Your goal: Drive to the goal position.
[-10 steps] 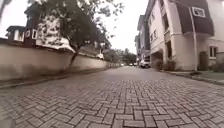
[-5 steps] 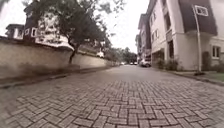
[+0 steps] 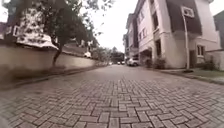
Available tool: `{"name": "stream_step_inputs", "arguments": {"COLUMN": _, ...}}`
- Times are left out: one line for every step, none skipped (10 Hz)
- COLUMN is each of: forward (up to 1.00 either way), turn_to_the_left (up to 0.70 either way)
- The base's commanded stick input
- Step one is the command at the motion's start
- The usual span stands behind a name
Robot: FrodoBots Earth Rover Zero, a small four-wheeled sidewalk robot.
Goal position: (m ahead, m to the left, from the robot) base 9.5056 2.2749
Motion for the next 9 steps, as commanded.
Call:
{"name": "stream_step_inputs", "arguments": {"forward": 0.5, "turn_to_the_left": 0.0}}
{"name": "stream_step_inputs", "arguments": {"forward": 0.5, "turn_to_the_left": 0.0}}
{"name": "stream_step_inputs", "arguments": {"forward": 0.5, "turn_to_the_left": 0.0}}
{"name": "stream_step_inputs", "arguments": {"forward": 0.5, "turn_to_the_left": 0.0}}
{"name": "stream_step_inputs", "arguments": {"forward": 0.5, "turn_to_the_left": 0.0}}
{"name": "stream_step_inputs", "arguments": {"forward": 0.5, "turn_to_the_left": 0.0}}
{"name": "stream_step_inputs", "arguments": {"forward": 0.5, "turn_to_the_left": 0.0}}
{"name": "stream_step_inputs", "arguments": {"forward": 0.5, "turn_to_the_left": 0.0}}
{"name": "stream_step_inputs", "arguments": {"forward": 0.5, "turn_to_the_left": 0.0}}
